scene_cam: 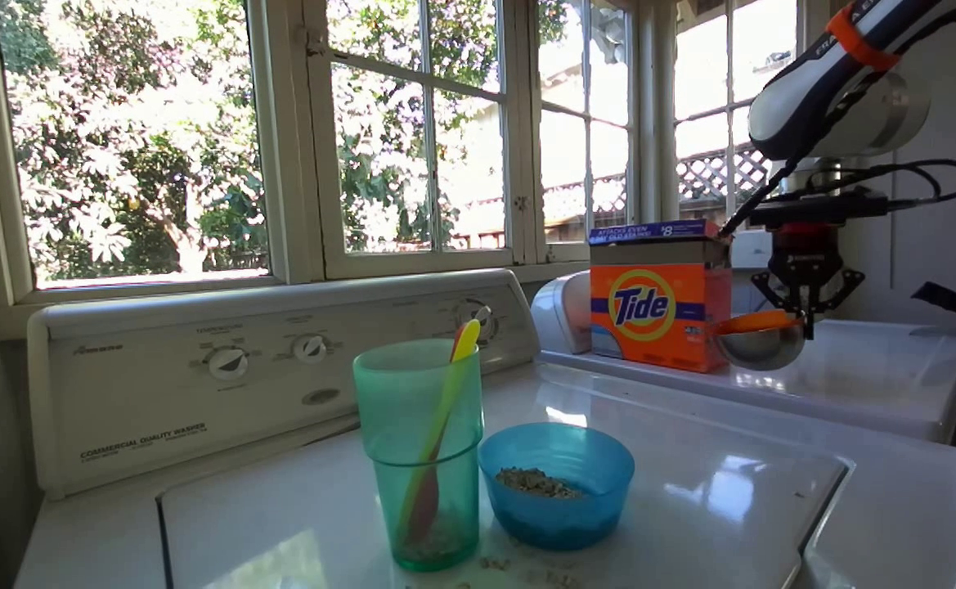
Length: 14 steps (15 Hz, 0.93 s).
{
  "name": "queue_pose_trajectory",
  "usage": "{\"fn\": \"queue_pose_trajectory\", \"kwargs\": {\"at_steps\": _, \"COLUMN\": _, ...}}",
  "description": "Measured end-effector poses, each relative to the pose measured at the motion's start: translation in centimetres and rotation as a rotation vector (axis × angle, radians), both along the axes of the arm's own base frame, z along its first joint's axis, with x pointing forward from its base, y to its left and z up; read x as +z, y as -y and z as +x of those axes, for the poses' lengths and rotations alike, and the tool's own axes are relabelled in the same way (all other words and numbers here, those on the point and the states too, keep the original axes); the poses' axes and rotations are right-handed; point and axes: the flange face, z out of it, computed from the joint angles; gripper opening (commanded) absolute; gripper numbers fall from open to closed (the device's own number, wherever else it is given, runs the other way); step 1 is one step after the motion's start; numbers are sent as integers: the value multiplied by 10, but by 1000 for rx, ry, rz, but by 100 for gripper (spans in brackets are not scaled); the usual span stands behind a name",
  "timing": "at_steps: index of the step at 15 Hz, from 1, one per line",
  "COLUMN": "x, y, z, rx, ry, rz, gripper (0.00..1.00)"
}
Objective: Put the knife in the green cup, stack the bowls, and then move them to the next washing machine
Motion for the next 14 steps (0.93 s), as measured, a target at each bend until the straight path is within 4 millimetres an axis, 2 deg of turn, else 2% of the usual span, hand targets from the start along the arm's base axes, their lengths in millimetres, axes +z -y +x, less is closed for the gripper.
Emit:
{"fn": "queue_pose_trajectory", "kwargs": {"at_steps": 5, "x": -16, "y": 40, "z": -11, "rx": -212, "ry": -54, "rz": -57, "gripper": 2}}
{"fn": "queue_pose_trajectory", "kwargs": {"at_steps": 8, "x": -16, "y": 54, "z": -10, "rx": -321, "ry": -56, "rz": -68, "gripper": 2}}
{"fn": "queue_pose_trajectory", "kwargs": {"at_steps": 9, "x": -17, "y": 57, "z": -10, "rx": -350, "ry": -56, "rz": -71, "gripper": 32}}
{"fn": "queue_pose_trajectory", "kwargs": {"at_steps": 10, "x": -16, "y": 61, "z": -10, "rx": -374, "ry": -55, "rz": -74, "gripper": 32}}
{"fn": "queue_pose_trajectory", "kwargs": {"at_steps": 11, "x": -16, "y": 64, "z": -10, "rx": -395, "ry": -56, "rz": -77, "gripper": 38}}
{"fn": "queue_pose_trajectory", "kwargs": {"at_steps": 14, "x": -19, "y": 71, "z": -12, "rx": -431, "ry": -67, "rz": -78, "gripper": 62}}
